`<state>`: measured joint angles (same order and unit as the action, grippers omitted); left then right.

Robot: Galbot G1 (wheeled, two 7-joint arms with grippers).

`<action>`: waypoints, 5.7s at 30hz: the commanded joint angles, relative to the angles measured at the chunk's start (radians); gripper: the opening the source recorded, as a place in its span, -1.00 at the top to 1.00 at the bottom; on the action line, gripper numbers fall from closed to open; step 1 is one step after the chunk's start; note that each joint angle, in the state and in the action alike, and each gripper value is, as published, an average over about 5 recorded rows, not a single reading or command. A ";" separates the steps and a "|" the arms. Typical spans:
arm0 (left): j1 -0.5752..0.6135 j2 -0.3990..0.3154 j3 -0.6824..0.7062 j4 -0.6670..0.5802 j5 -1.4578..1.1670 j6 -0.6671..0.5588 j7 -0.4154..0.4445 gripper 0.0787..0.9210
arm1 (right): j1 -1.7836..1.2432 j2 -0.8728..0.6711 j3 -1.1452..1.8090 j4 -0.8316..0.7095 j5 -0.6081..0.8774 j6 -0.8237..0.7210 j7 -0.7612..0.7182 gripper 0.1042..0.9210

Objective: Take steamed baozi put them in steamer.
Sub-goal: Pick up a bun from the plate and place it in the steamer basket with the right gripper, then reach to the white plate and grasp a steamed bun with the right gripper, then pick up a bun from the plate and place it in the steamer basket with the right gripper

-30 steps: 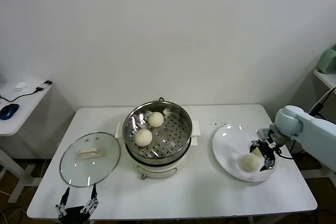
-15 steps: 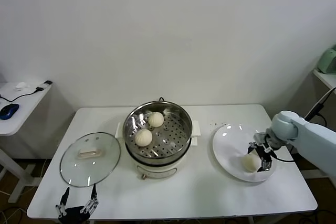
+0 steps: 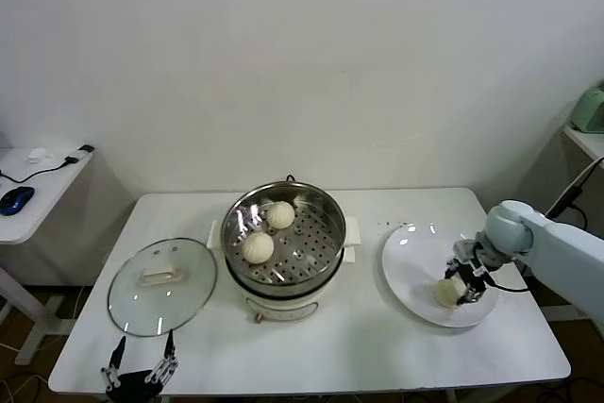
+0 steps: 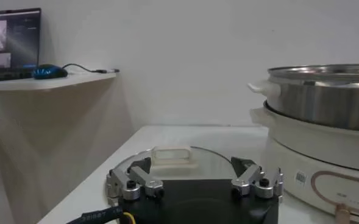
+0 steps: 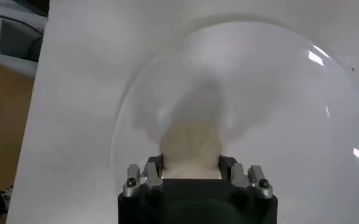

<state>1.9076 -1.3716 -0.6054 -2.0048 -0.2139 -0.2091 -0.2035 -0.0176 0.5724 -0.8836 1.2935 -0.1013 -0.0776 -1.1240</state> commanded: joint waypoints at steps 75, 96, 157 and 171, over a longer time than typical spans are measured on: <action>0.000 -0.011 -0.008 -0.021 -0.022 -0.020 -0.005 -0.77 | 0.512 0.524 -0.164 0.139 -0.079 0.455 -0.066 -0.76; -0.003 0.003 0.006 -0.011 -0.016 -0.005 -0.004 -0.77 | 0.206 -0.062 0.001 -0.346 0.198 -0.018 -0.116 -0.76; 0.001 -0.002 -0.006 -0.006 -0.011 -0.007 -0.010 -0.77 | 0.631 0.219 -0.308 -0.156 0.301 -0.037 -0.126 -0.03; -0.009 -0.002 0.002 -0.009 -0.012 0.002 -0.010 -0.77 | 0.840 0.537 -0.542 0.022 0.629 -0.164 -0.065 -0.03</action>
<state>1.9008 -1.3743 -0.6049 -2.0149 -0.2246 -0.2081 -0.2139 0.6265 0.9063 -1.2361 1.1909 0.3127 -0.1723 -1.2126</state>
